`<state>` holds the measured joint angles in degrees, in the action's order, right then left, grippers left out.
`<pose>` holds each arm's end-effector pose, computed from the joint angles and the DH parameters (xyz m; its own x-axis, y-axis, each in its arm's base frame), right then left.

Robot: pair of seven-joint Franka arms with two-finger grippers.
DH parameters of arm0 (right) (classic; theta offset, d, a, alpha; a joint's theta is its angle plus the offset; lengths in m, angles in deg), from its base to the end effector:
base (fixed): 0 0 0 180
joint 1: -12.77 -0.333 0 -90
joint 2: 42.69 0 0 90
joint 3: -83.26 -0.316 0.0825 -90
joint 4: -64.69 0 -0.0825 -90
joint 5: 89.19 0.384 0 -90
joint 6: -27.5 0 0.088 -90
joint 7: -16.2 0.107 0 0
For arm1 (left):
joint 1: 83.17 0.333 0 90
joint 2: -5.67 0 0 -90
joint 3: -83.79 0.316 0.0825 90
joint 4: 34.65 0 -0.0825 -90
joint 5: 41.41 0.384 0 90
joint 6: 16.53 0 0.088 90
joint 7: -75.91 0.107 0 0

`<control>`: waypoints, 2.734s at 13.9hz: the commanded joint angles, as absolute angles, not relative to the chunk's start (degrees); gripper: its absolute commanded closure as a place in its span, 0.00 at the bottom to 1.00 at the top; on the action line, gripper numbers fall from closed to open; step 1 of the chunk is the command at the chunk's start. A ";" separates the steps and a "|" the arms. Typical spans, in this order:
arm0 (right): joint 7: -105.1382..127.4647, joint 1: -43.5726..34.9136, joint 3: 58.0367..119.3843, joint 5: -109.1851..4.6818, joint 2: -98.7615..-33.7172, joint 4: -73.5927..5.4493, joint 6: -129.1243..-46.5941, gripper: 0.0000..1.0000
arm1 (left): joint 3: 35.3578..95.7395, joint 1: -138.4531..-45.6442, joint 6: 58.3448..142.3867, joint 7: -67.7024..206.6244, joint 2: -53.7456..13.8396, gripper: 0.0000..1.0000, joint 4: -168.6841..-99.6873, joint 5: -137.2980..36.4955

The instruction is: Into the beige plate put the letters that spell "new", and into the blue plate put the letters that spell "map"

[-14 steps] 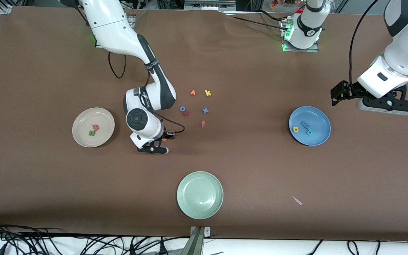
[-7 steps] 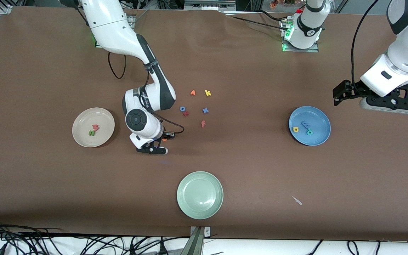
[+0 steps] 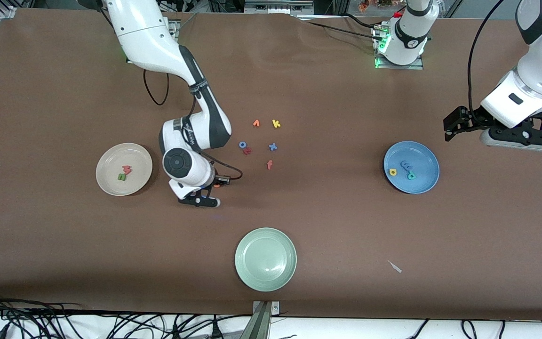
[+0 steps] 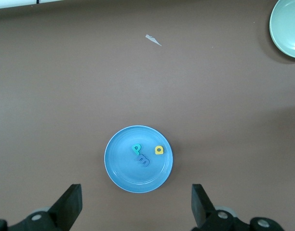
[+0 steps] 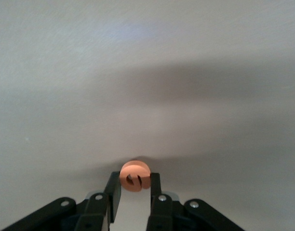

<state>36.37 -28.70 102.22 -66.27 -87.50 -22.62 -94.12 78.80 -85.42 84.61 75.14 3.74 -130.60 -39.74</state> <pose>0.6205 0.3125 0.2028 0.9815 -0.1150 -0.1529 -0.1204 -0.9924 -0.0261 0.5745 -0.0697 0.5734 0.9914 -0.1179 0.0573 -0.1166 -0.9929 -0.0252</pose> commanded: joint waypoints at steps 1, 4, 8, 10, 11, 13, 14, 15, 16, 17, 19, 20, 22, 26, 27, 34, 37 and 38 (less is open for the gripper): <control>29.94 -27.92 106.36 -65.89 -83.92 -22.58 -85.47 0.91 | 79.13 -85.37 84.54 76.09 3.47 0.00 -129.83 -40.53; 20.18 -28.10 110.41 -66.42 -77.87 -31.17 -84.65 0.91 | 79.13 -85.37 84.54 76.09 3.47 0.00 -129.83 -40.53; 8.58 -28.10 115.50 -69.50 -70.73 -41.91 -85.97 0.91 | 79.22 -85.37 84.54 76.00 3.47 0.00 -129.83 -40.53; 3.30 -28.10 117.79 -71.24 -70.64 -43.59 -85.97 0.94 | 79.22 -85.37 84.54 76.00 3.38 0.00 -129.83 -40.53; 2.06 -28.01 118.85 -71.52 -71.42 -43.94 -86.06 0.94 | 79.22 -85.37 84.54 76.00 3.47 0.00 -129.83 -40.53; 2.22 -27.84 120.17 -71.26 -74.14 -44.12 -87.02 0.94 | 79.22 -85.37 84.54 76.00 3.47 0.00 -129.83 -40.53; 2.57 -27.31 120.44 -71.17 -75.37 -44.03 -87.20 0.94 | 79.22 -85.37 84.54 76.00 3.47 0.00 -129.83 -40.53; 2.66 -26.53 120.35 -71.08 -75.90 -44.03 -87.72 0.79 | 79.22 -85.37 84.54 76.00 3.47 0.00 -129.83 -40.53; 3.01 -26.26 120.35 -70.91 -75.82 -43.69 -87.73 0.07 | 79.22 -85.37 84.54 76.00 3.47 0.00 -129.83 -40.53; 3.19 -26.34 120.44 -70.82 -75.56 -43.07 -87.12 0.00 | 79.22 -85.37 84.54 76.00 3.47 0.00 -129.83 -40.53; 4.93 -26.52 120.26 -70.64 -75.29 -39.05 -84.06 0.00 | 79.22 -85.37 84.54 76.00 3.47 0.00 -129.83 -40.53; 6.34 -26.87 120.09 -70.55 -75.29 -35.89 -80.03 0.00 | 79.22 -85.37 84.54 76.00 3.47 0.00 -129.83 -40.53; 8.80 -27.04 119.91 -70.47 -75.30 -30.26 -72.82 0.00 | 79.22 -85.37 84.54 76.00 3.47 0.00 -129.83 -40.53; 8.73 -27.84 120.09 -70.11 -75.29 -23.22 -64.10 0.00 | 79.22 -85.37 84.37 76.00 3.47 0.00 -129.83 -40.53; 8.29 -27.84 120.09 -70.20 -75.21 -21.38 -63.04 0.00 | 79.22 -85.37 84.36 76.00 3.47 0.00 -129.83 -40.53; 8.29 -18.93 110.74 -74.57 -63.82 -19.41 -58.89 0.00 | 79.22 -85.46 84.19 75.91 3.47 0.00 -129.92 -40.44; 7.49 -4.23 91.92 -91.25 -56.16 -21.88 -61.88 0.00 | 79.04 -85.46 84.19 75.74 3.47 0.00 -129.92 -40.44; 7.67 -2.19 89.79 -92.34 -53.87 -22.67 -62.24 0.00 | 79.04 -85.46 84.10 75.82 3.47 0.00 -129.92 -40.44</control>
